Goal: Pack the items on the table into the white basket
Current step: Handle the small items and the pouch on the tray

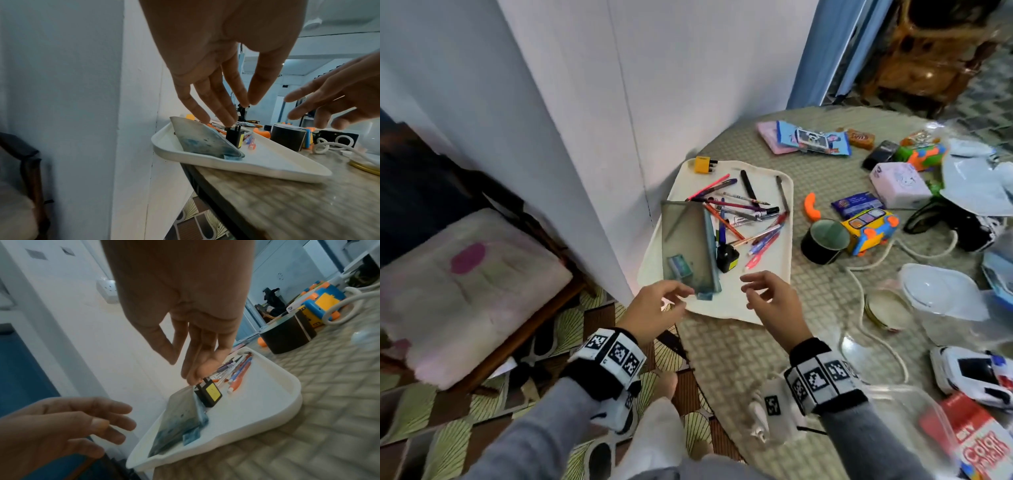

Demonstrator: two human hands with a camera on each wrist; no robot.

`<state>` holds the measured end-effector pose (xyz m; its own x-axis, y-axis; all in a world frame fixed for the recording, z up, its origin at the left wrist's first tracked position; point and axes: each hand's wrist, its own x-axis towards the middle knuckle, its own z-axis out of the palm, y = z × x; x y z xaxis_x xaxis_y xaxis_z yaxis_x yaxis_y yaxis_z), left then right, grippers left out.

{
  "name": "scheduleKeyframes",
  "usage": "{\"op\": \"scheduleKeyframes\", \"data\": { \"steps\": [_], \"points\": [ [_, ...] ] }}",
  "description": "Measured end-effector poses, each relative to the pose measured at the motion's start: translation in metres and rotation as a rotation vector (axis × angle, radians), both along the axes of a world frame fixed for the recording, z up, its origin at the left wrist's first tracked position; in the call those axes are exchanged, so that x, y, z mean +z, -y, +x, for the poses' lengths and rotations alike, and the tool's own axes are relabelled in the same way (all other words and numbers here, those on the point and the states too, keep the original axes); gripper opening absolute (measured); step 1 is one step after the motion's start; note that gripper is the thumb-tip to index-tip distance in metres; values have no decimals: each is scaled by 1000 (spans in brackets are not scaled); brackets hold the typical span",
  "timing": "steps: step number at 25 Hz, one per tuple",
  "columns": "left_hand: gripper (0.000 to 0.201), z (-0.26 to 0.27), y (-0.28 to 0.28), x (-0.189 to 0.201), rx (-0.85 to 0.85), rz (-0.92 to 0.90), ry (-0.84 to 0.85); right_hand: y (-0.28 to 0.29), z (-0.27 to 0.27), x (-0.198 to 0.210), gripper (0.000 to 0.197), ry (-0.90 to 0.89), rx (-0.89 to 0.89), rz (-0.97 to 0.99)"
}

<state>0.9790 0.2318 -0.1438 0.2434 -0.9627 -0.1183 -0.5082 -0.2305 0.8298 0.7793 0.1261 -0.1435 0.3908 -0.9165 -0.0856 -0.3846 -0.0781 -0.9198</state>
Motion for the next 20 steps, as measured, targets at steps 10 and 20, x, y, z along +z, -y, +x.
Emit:
{"op": "scheduleKeyframes", "data": {
  "steps": [10, 20],
  "points": [
    [24, 69, 113, -14, -290, 36, 12, 68, 66, -55, 70, -272, -123, -29],
    [27, 124, 194, -21, -314, -28, 8, 82, 105, -39, 33, -180, -368, -175]
  ]
}}
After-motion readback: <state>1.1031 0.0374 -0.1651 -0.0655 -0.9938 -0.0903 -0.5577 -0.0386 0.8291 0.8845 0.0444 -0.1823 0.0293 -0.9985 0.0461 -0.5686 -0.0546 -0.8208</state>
